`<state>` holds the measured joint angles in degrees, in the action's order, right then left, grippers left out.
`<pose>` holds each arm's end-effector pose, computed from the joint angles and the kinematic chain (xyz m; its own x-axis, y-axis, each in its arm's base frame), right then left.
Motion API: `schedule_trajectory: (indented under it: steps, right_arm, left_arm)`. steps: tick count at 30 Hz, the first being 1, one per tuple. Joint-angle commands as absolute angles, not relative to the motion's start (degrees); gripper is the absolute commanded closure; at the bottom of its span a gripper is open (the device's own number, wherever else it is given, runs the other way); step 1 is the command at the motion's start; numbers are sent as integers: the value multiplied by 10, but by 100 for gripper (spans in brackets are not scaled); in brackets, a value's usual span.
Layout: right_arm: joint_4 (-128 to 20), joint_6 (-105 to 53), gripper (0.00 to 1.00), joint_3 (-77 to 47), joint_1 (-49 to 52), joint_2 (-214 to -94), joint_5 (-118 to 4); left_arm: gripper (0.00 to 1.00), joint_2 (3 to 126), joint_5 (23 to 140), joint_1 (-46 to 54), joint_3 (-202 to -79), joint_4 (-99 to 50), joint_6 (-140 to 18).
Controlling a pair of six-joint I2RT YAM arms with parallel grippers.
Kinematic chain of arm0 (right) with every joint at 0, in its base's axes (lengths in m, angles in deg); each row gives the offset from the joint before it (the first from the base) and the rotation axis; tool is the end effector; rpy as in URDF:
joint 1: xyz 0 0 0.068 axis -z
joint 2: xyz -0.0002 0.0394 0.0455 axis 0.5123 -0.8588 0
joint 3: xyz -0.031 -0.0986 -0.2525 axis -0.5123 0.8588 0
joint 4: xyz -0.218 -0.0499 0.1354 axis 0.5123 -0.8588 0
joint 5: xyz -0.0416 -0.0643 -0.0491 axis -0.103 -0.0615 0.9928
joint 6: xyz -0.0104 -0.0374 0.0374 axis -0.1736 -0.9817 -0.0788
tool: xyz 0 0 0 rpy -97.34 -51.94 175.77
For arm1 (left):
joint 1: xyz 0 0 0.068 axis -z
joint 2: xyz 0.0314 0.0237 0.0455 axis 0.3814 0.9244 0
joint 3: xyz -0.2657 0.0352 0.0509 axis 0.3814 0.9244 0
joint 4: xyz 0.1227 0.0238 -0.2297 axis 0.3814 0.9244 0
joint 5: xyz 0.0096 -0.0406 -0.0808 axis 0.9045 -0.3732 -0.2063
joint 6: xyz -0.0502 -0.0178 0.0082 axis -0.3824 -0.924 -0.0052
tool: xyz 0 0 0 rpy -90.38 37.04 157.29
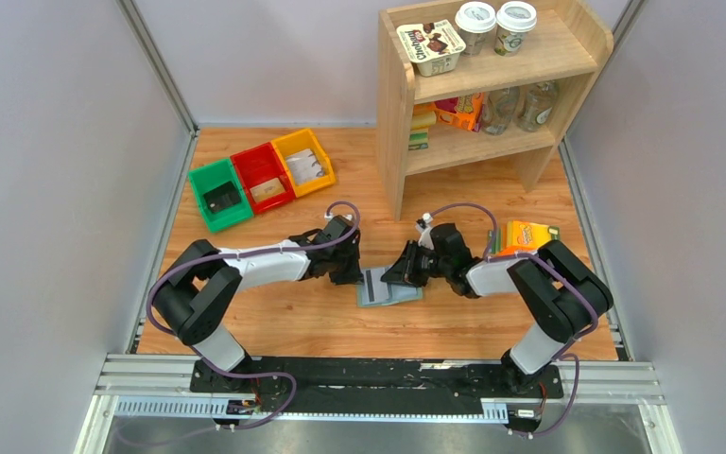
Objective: Take the credit cards out of the card holder
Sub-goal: Remove the credit card from the card holder.
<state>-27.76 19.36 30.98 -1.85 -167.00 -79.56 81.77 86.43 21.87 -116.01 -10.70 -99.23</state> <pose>0.2263 0.1667 0.1168 -0.9542 0.1936 -0.2280 -0.0756 0.5813 0.8102 0.2194 -0.2169 0.1541 -0.9368 -0.1589 -0.3116 -0.0019 0.8931 -0.4498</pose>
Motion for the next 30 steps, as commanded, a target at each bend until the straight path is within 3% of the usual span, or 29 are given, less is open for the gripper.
schedule_trajectory:
  steps: [1,6,19,29,30]
  right_arm:
    - [-243,187,90,322,-23,-1656,-826]
    - [-221,181,100,342,-11,-1648,-845]
    - [-223,162,100,369,33,-1627,-871]
    - [-203,158,100,372,55,-1675,-903]
    - [-200,160,100,372,54,-1678,-902]
  left_arm:
    - [100,821,891,234,-1136,-94,-997]
    - [100,824,893,234,-1132,-97,-1000]
    - [100,825,887,233,-1116,-118,-1013]
    - [100,796,859,233,-1108,-160,-1005]
    - [94,780,858,233,-1108,-164,-1004]
